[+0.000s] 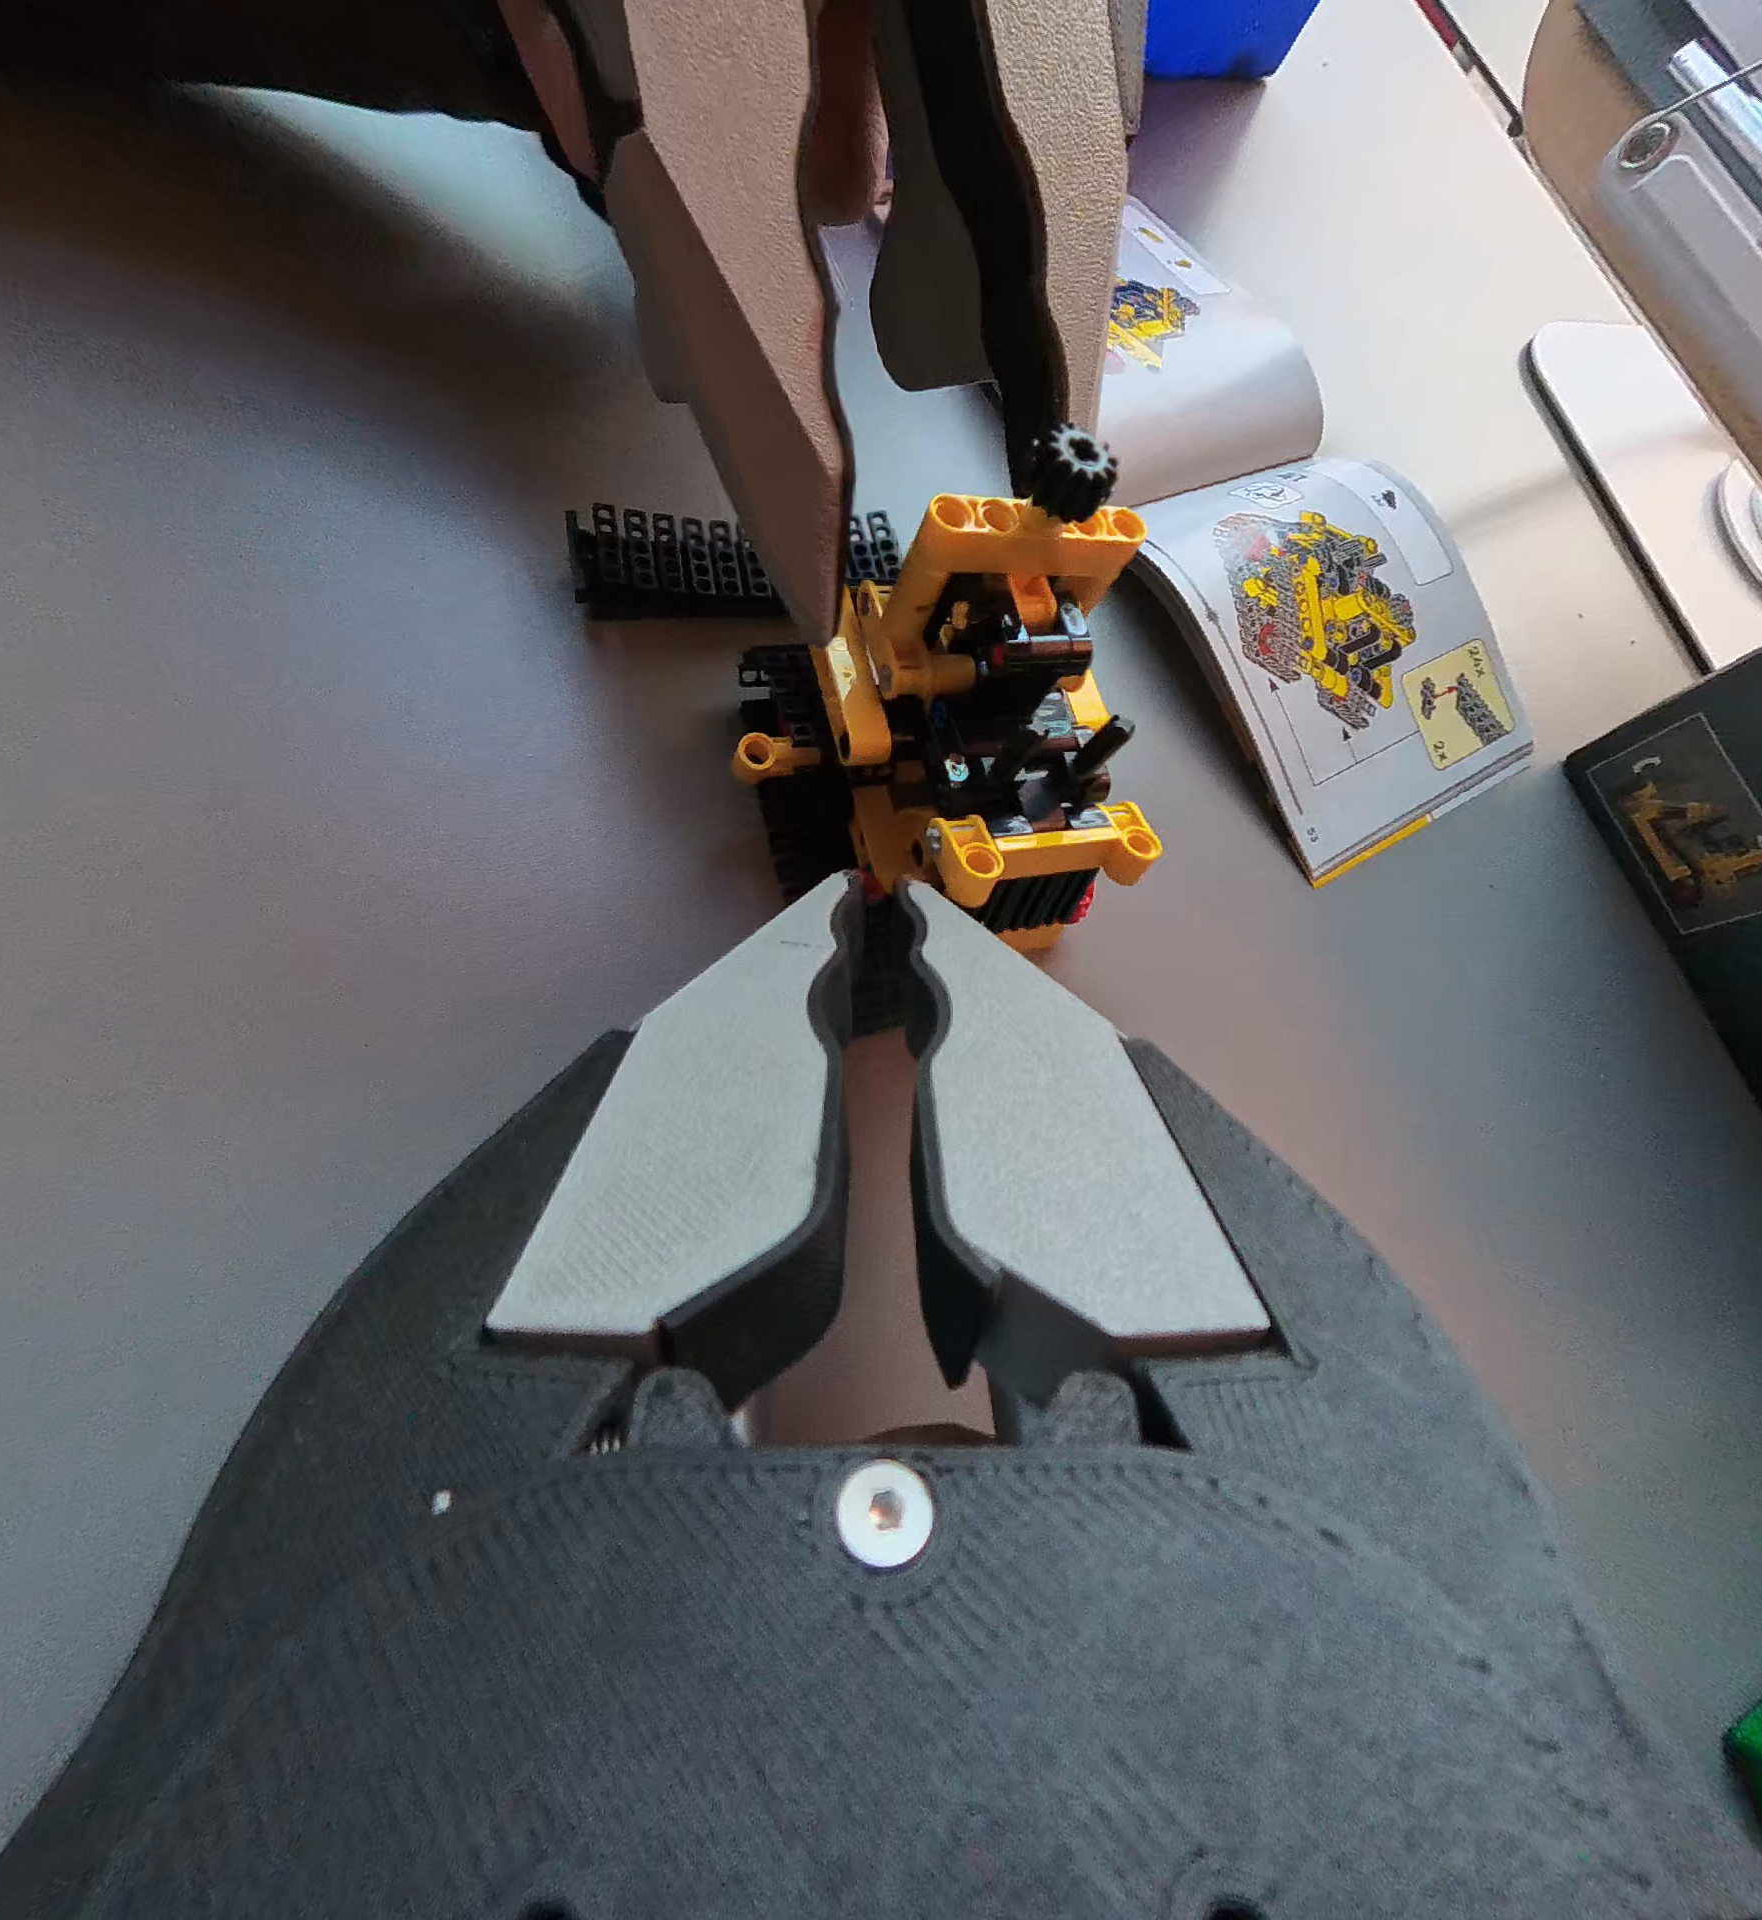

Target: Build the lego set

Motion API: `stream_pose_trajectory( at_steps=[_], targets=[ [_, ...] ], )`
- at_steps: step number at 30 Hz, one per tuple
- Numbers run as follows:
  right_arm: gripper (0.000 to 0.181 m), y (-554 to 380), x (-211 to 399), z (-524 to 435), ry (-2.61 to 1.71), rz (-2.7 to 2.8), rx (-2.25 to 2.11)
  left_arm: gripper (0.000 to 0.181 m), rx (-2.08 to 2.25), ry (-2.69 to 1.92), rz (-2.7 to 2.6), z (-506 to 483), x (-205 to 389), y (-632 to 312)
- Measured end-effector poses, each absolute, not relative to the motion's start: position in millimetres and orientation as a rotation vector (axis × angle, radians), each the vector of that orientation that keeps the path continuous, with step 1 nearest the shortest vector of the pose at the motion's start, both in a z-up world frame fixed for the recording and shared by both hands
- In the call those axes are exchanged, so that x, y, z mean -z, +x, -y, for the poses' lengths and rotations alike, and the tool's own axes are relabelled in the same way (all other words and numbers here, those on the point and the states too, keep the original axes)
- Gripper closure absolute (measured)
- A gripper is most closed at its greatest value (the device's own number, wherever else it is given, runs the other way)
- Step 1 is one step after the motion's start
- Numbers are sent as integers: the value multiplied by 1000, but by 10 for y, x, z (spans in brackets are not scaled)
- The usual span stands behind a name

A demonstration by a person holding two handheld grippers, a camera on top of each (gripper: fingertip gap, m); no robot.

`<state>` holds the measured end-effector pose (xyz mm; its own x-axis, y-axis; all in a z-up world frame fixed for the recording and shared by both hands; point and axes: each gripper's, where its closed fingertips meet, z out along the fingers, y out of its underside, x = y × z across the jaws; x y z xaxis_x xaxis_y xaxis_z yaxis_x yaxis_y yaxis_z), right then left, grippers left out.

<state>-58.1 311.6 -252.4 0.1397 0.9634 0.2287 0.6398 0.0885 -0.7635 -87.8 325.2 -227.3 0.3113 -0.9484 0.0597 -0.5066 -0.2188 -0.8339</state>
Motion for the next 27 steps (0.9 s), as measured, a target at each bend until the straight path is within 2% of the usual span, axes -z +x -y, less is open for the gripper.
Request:
stream_pose_trajectory(
  at_steps=[4,9,10,16,21,27],
  targets=[
    [180,-546,2523,-3164,-1624,1577,-497,150,782,-1844,-1295,-3301,2270,-872],
    [180,-509,2458,-3176,-1596,1551,-546,153,839,-1829,-1274,-3292,2259,-850],
    [180,-506,2443,-3172,-1588,1550,-557,160,842,-1824,-1275,-3287,2257,-852],
    [180,-525,2456,-3152,-1529,1587,-527,159,851,-1825,-1264,-3281,2258,-847],
    [180,-521,2479,-3170,-1465,1614,-455,142,862,-1816,-1235,-3299,2238,-818],
    [180,-530,2433,-3165,-1419,1618,-393,147,837,-1819,-1213,-3321,2259,-774]
  ],
)
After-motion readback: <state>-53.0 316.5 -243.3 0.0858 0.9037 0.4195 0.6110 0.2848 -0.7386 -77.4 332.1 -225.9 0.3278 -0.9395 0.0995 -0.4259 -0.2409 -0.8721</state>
